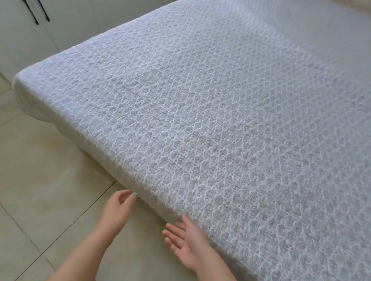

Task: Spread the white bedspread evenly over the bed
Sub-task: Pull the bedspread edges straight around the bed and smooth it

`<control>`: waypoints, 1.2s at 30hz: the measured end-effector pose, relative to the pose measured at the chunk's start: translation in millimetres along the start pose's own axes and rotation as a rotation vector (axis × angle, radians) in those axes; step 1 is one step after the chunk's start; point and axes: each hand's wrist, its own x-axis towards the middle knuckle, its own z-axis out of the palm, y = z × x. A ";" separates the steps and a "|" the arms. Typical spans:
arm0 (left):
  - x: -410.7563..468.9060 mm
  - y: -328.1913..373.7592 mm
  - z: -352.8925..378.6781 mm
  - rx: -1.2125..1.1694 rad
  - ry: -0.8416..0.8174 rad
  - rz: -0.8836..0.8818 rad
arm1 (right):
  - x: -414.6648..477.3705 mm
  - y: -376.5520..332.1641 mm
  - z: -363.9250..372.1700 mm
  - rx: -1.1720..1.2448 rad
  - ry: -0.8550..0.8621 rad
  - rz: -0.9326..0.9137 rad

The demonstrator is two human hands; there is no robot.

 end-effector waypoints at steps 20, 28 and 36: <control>110.1 55.1 -48.8 0.070 -0.279 -0.146 | 5.2 11.7 79.0 0.277 0.562 -0.248; 70.8 66.5 -86.9 0.011 -0.280 0.026 | -47.1 27.5 97.9 0.270 0.563 -0.325; 58.6 71.0 -111.3 -0.054 -0.285 0.097 | -67.2 40.1 117.0 0.274 0.562 -0.395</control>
